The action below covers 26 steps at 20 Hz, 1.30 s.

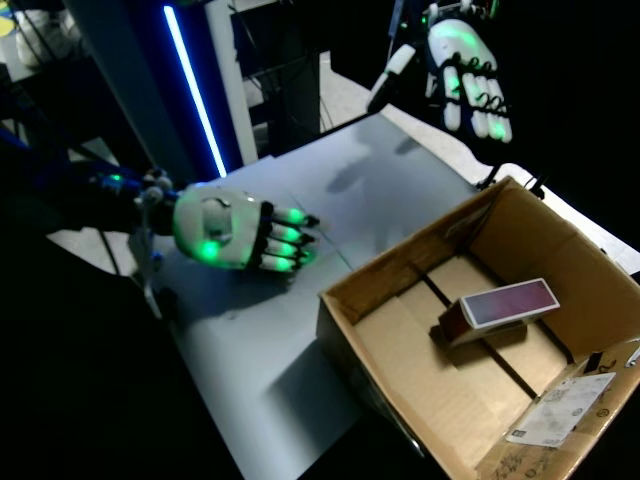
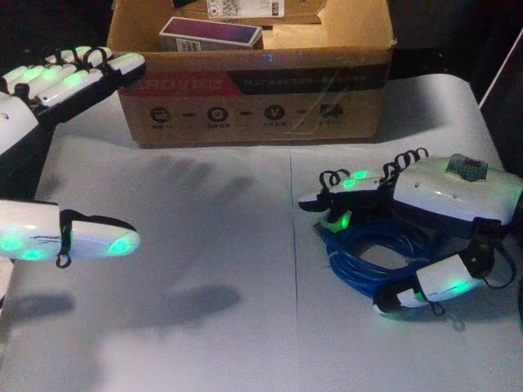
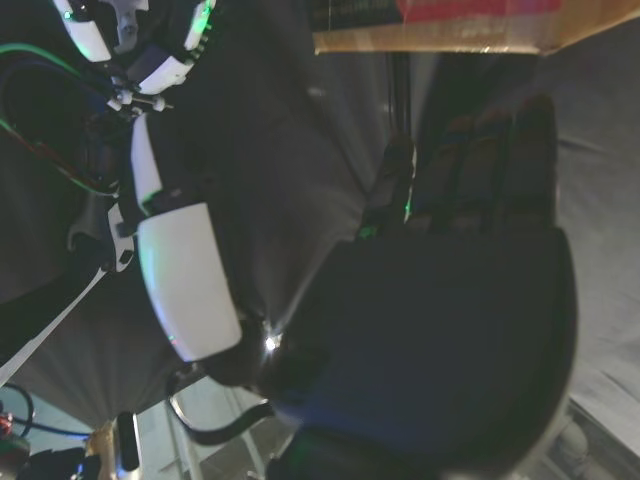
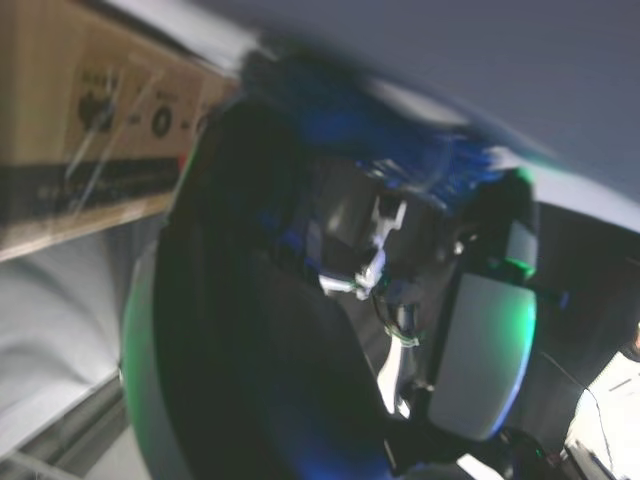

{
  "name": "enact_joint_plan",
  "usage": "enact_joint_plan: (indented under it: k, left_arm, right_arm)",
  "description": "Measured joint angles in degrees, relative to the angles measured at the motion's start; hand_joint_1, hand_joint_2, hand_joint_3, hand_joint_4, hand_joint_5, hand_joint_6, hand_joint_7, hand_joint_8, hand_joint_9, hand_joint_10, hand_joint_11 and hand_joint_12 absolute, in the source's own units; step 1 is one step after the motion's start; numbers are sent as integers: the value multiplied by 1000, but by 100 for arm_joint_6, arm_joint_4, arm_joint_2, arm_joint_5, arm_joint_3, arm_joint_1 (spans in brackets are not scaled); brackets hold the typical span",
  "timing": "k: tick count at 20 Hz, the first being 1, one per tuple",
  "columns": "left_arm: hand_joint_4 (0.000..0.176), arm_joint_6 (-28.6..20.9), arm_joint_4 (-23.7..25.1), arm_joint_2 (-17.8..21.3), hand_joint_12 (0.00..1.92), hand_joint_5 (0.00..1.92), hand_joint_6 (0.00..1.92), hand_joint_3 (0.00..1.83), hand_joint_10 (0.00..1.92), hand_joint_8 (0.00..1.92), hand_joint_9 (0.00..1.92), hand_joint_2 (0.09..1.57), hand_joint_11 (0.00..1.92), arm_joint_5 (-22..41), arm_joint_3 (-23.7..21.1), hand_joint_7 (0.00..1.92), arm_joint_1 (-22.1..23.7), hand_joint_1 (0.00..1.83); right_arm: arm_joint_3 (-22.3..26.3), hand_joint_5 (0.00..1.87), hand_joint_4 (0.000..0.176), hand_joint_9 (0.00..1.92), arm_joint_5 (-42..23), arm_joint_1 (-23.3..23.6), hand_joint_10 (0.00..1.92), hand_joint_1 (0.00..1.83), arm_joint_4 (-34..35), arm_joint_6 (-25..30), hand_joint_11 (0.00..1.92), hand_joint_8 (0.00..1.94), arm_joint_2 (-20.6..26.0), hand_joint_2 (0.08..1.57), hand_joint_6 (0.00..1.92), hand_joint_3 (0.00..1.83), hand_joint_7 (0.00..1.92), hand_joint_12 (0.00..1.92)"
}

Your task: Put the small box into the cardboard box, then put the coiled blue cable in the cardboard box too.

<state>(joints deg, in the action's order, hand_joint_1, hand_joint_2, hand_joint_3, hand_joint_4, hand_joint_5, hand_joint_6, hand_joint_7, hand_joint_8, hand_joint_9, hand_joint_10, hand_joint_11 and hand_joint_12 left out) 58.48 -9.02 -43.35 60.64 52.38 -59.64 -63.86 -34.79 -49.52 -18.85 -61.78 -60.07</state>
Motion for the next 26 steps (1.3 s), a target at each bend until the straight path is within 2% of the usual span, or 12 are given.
enact_joint_plan:
  k: [3,10,12,13,14,16,17,19,21,22,23,26]
  left_arm:
    - [176,0,-4,0,6,28,4,2,0,0,0,825,38,0,0,0,0,543]
    - [176,-9,-9,-4,23,33,2,0,0,0,0,821,88,4,11,0,0,566]
    - [176,-17,-17,-7,26,41,4,0,0,3,0,818,102,4,11,8,0,545]
    - [176,-20,-13,-7,25,41,4,0,0,3,0,818,100,9,11,8,0,544]
    - [176,-20,-13,-7,21,40,2,0,0,1,0,811,97,7,13,7,0,568]
    - [176,-22,-7,-7,11,43,3,0,0,1,0,810,77,11,35,6,0,590]
    - [176,-22,-26,-7,5,48,4,0,0,1,0,808,64,7,35,5,0,598]
    - [176,-22,-11,-7,0,47,1,1,0,0,0,816,42,9,35,0,0,590]
    - [176,-22,-22,-13,0,42,0,2,0,0,0,819,0,7,35,0,0,606]
    - [176,-22,-15,-15,0,42,0,3,0,0,0,822,0,9,35,0,0,594]
    - [176,-24,-26,-46,0,36,0,3,0,0,0,823,0,17,48,0,0,576]
    - [176,-24,-2,-76,0,25,2,0,0,0,0,817,0,7,48,0,0,552]
  right_arm:
    - [-11,494,0,1129,-2,0,1921,1795,44,7,1520,1941,0,1184,1890,9,542,1921]
    - [-94,717,3,1304,144,234,1921,1669,103,28,1629,1941,0,1235,1921,9,910,1921]
    - [-107,702,68,1331,162,317,1921,1672,103,15,1620,1941,13,1234,1921,2,937,1921]
    - [-107,702,72,1334,125,332,1921,1672,109,13,1620,1941,42,1232,1921,1,939,1921]
    - [-105,692,119,1373,57,380,1921,1694,122,11,1632,1941,98,1201,1921,0,981,1921]
    - [-35,615,112,1450,-164,487,1921,1712,153,4,1670,1941,267,1221,1921,0,976,1921]
    - [20,710,141,1494,-254,518,1921,1715,146,4,1687,1941,343,1211,1921,0,1037,1921]
    - [127,650,130,1545,-479,599,1921,1704,125,7,1701,1941,490,1218,1921,0,1109,1921]
    - [223,641,0,1495,-592,719,1921,1668,114,7,1652,1941,605,1225,1921,4,1103,1921]
    - [269,649,0,1500,-772,754,1921,1634,111,4,1650,1941,662,1232,1921,5,1134,1921]
    - [326,645,0,1508,-944,758,1921,1151,109,7,1695,1941,737,1275,1625,43,1106,1921]
    - [466,703,0,1457,-1191,898,1921,1082,-52,9,1673,1941,949,1259,1441,20,995,1921]
